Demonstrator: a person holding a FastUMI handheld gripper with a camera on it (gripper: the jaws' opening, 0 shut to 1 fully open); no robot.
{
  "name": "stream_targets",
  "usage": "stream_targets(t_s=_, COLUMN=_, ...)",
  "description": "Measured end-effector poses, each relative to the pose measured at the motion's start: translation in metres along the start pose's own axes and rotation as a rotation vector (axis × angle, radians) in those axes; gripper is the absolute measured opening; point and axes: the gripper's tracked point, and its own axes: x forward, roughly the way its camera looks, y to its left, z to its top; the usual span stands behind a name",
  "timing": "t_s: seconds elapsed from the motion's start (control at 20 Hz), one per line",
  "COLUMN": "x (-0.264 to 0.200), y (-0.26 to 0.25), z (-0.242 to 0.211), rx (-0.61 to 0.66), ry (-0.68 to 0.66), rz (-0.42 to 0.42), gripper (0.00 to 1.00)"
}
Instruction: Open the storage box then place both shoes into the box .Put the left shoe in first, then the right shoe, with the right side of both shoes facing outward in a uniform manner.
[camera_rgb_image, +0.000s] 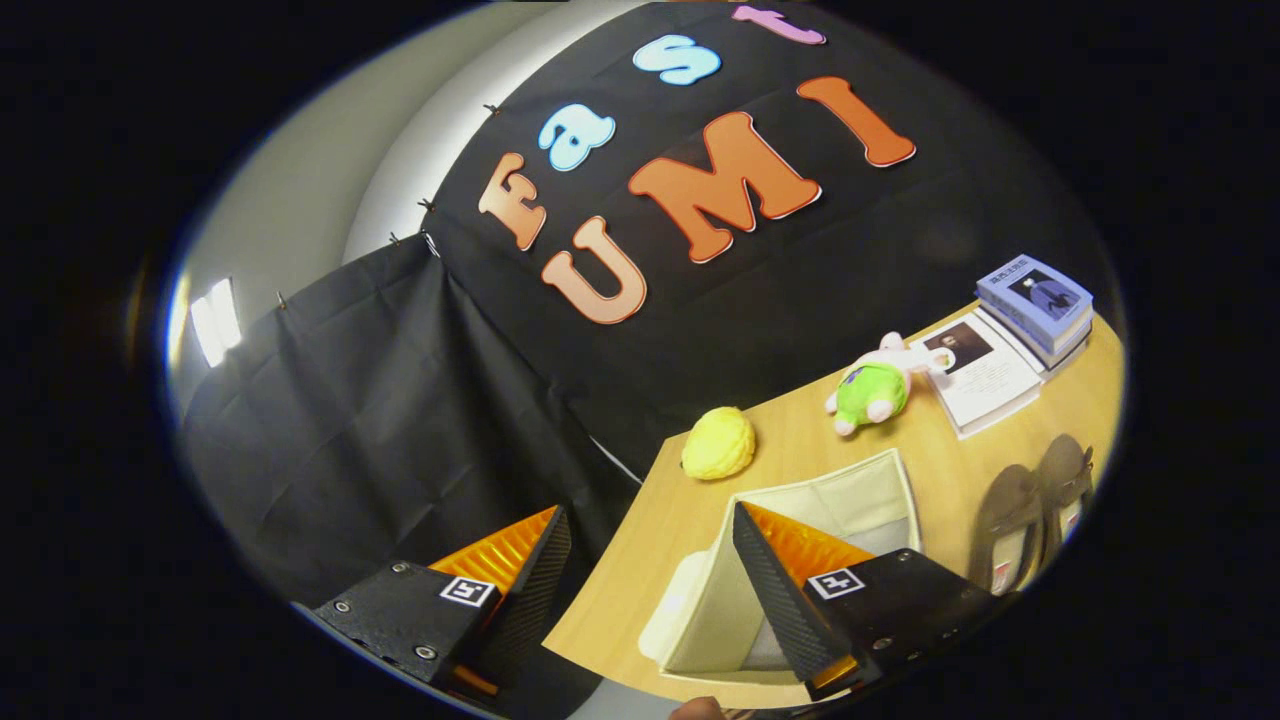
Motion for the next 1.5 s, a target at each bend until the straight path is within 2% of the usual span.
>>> stream_targets(t_s=0.5, x=-0.046, y=-0.127, z=-0.004, rx=-0.151, ry=-0.049, rz=-0.262, gripper=0.98)
stream_targets(t_s=0.85, x=-0.073, y=-0.199, z=-0.041, rx=-0.138, ry=-0.014, rz=-0.436, gripper=0.98)
stream_targets(t_s=1.05, x=-0.076, y=-0.232, z=-0.068, rx=-0.084, ry=0.042, rz=-0.489, gripper=0.97)
stream_targets(t_s=1.15, x=-0.076, y=-0.246, z=-0.081, rx=-0.053, ry=0.069, rz=-0.509, gripper=0.95)
stream_targets(t_s=1.5, x=-0.073, y=-0.287, z=-0.104, rx=-0.014, ry=0.123, rz=-0.598, gripper=0.70)
